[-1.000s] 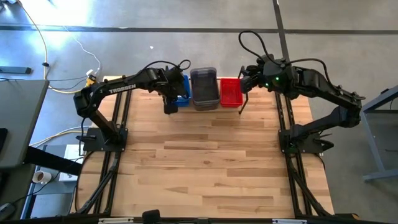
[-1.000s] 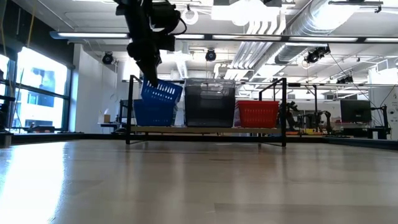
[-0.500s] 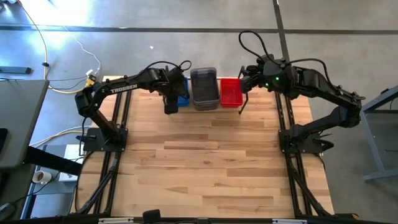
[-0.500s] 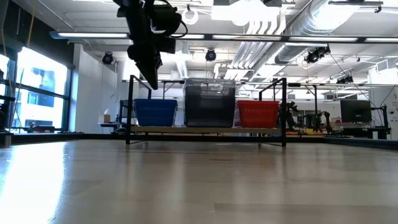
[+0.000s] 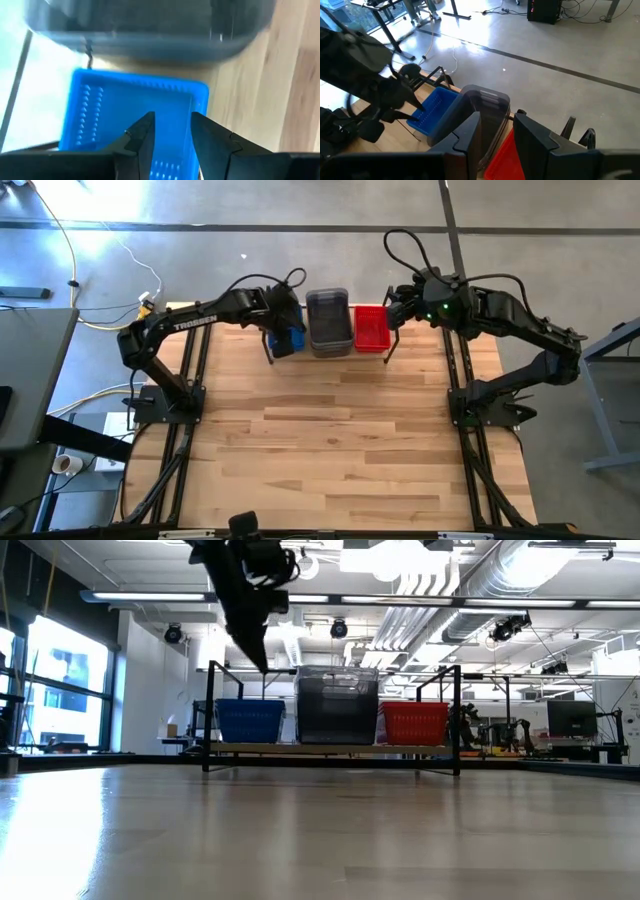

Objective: Stack baskets on shelf by color
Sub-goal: Adjust the black bins on the shelf

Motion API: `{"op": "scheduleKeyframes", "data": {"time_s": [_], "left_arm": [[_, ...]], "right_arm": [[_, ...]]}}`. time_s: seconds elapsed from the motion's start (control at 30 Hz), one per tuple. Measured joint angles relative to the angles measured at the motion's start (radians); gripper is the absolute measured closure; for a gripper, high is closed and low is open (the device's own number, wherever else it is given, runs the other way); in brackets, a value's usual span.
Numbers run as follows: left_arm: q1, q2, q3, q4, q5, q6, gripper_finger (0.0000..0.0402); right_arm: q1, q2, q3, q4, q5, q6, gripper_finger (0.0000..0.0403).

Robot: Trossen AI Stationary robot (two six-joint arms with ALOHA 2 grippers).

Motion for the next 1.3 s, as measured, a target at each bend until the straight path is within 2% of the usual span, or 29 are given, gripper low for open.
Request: {"op": "scheduleKeyframes", "data": {"time_s": [0.27, 0.37, 0.5, 0.63, 0.9, 1.03, 1.3], "left_arm": [[0.008, -0.012, 0.002, 0.133, -0.041, -0.148, 0.0284], [0.008, -0.012, 0.002, 0.168, -0.057, -0.252, 0.0284], [0.011, -0.012, 0.002, 0.176, -0.069, -0.399, 0.0284], [0.012, 0.008, 0.001, 0.181, -0.096, -0.482, 0.0284], [0.019, 0.054, 0.001, 0.18, -0.132, -0.606, 0.0284], [0.02, 0.068, 0.001, 0.175, -0.199, -0.651, 0.0287], [0.02, 0.076, 0.0, 0.243, -0.192, -0.678, 0.0312]], "right_arm": [[0.0, 0.0, 0.0, 0.0, 0.0, 0.003, 0.0304], [0.0, 0.0, 0.0, 0.0, 0.001, -0.002, 0.0304], [0.0, 0.0, 0.0, 0.0, 0.001, -0.005, 0.0304], [0.0, 0.0, 0.0, 0.0, 0.008, -0.028, 0.0304], [0.0, 0.0, 0.0, 0.0, 0.007, -0.054, 0.0304], [0.0, 0.0, 0.0, 0.0, 0.007, -0.059, 0.0304], [0.0, 0.0, 0.0, 0.0, 0.006, -0.092, 0.0304]]}}
